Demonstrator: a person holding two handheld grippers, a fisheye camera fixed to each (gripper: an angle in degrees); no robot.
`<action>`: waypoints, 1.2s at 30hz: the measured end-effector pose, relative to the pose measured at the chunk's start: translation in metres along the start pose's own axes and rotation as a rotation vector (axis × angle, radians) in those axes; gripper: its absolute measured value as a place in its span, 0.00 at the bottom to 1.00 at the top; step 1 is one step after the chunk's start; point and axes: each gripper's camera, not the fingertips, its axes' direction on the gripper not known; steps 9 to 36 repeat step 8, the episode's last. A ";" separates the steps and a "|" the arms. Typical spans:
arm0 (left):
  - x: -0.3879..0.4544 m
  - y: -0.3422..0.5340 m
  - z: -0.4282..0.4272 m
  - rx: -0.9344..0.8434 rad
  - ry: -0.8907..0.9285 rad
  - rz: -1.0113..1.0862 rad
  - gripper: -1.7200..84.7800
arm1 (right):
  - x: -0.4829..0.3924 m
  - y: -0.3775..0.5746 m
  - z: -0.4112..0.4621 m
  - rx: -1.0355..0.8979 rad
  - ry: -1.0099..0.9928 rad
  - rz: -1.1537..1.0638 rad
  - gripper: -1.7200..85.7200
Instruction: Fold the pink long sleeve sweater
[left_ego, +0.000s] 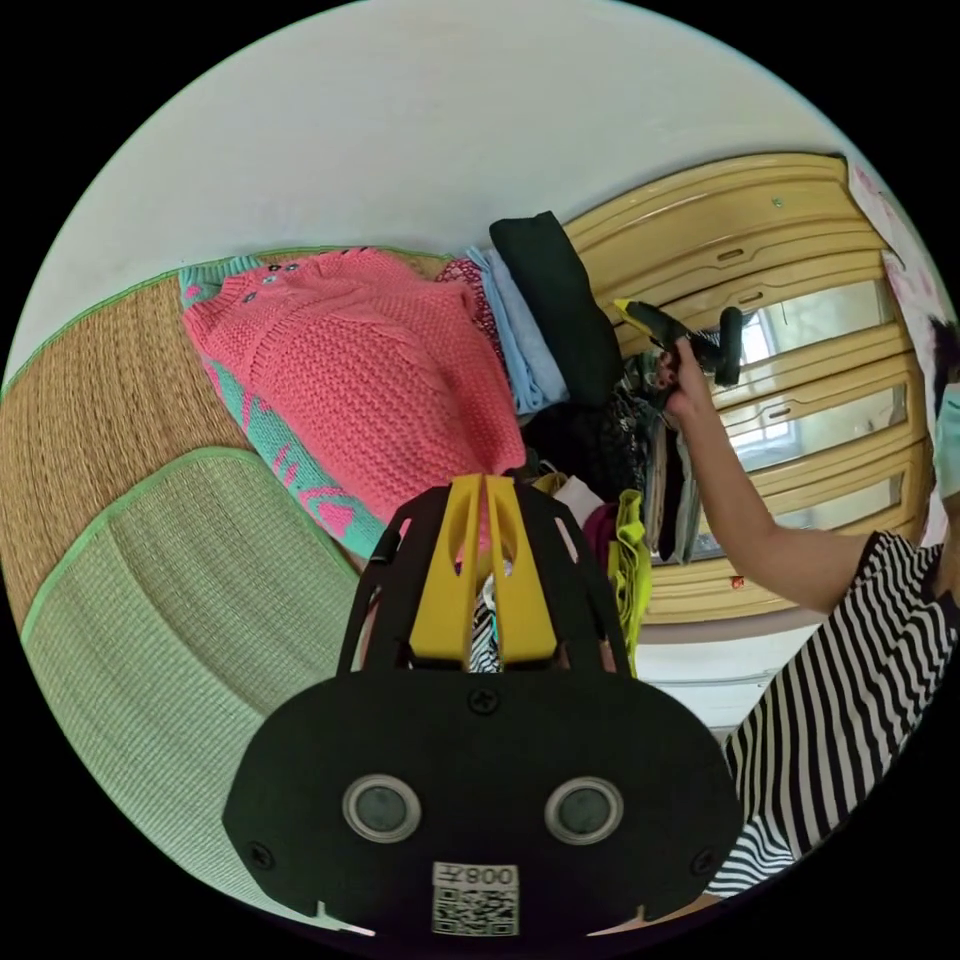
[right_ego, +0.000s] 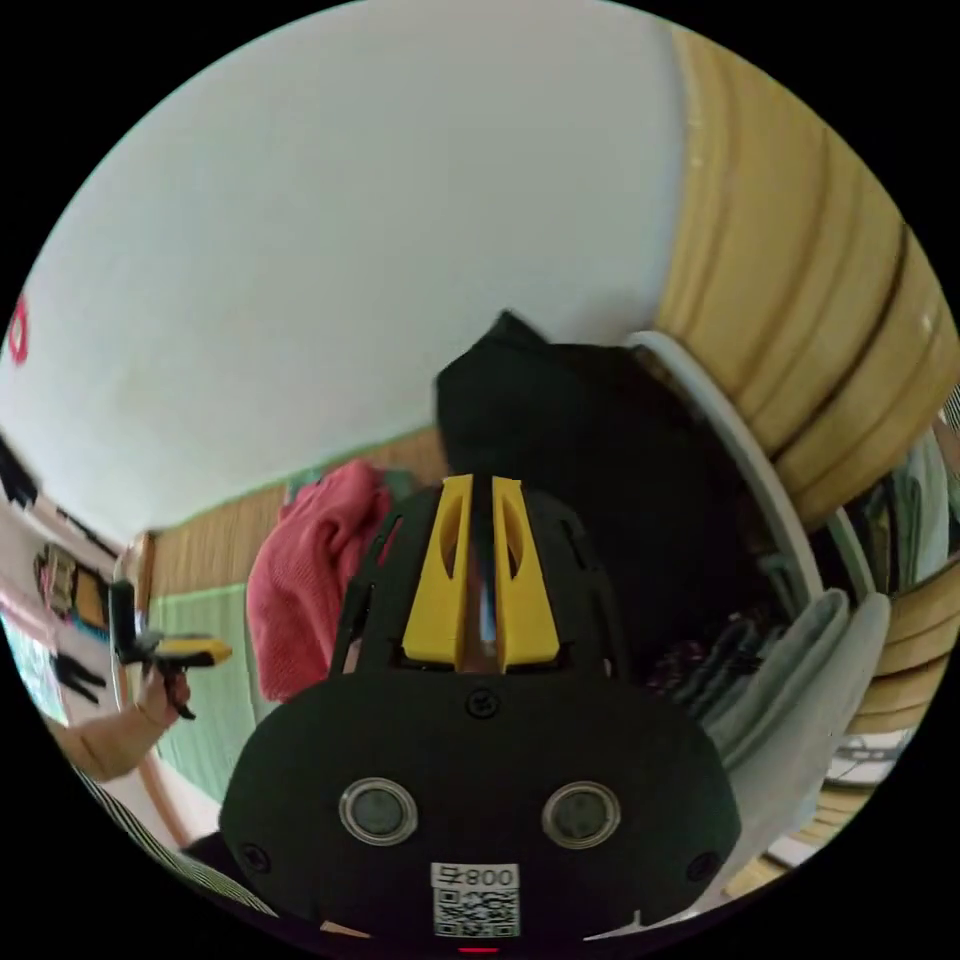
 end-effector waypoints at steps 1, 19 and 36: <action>0.000 -0.001 0.001 -0.004 0.009 0.000 0.03 | 0.035 -0.010 -0.014 0.027 0.008 0.075 0.09; 0.004 -0.024 0.015 -0.023 0.150 -0.005 0.03 | 0.155 -0.044 -0.037 0.000 0.118 0.329 0.13; 0.004 -0.024 0.015 -0.023 0.150 -0.005 0.03 | 0.155 -0.044 -0.037 0.000 0.118 0.329 0.13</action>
